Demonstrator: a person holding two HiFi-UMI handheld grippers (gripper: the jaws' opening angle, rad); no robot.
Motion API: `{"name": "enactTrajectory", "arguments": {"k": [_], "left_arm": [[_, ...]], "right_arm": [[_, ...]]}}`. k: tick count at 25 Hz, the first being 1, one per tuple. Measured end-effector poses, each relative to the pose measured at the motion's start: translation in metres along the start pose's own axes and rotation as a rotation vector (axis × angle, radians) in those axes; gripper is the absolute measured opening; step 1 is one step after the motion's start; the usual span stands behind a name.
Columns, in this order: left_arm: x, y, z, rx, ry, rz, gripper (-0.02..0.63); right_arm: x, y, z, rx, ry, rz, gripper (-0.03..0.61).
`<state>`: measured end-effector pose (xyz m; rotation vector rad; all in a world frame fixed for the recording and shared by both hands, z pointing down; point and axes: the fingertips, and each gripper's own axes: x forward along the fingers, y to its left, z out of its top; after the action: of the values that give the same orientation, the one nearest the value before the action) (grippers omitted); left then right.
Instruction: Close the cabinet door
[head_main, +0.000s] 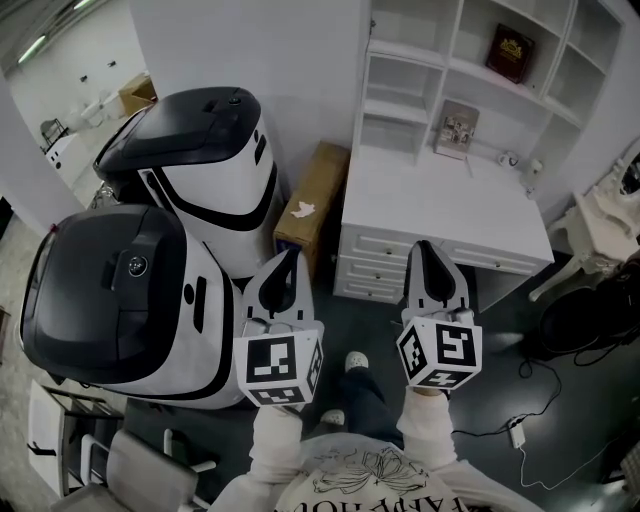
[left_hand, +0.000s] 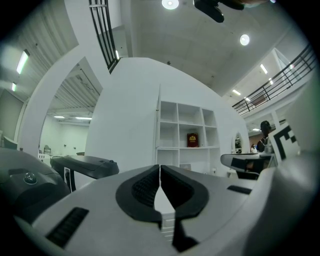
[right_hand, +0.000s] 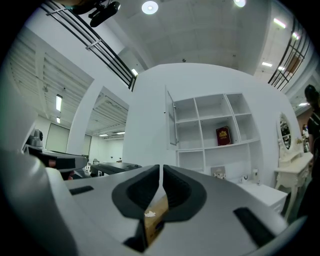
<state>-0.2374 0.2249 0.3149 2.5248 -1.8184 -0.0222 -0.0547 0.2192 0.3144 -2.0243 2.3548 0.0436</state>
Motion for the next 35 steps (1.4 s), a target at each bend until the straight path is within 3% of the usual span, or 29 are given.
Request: {"name": "enactTrajectory", "arguments": {"k": [25,35], "left_arm": [[0.209,0.008,0.022,0.042,-0.021,0.105,0.008],[0.263,0.020,0.022,0.054,-0.025,0.169,0.008]], "right_arm": [[0.212,-0.077,0.013,0.014,-0.037,0.130,0.020],[0.277,-0.091,0.009,0.045,-0.045,0.192,0.020]]}}
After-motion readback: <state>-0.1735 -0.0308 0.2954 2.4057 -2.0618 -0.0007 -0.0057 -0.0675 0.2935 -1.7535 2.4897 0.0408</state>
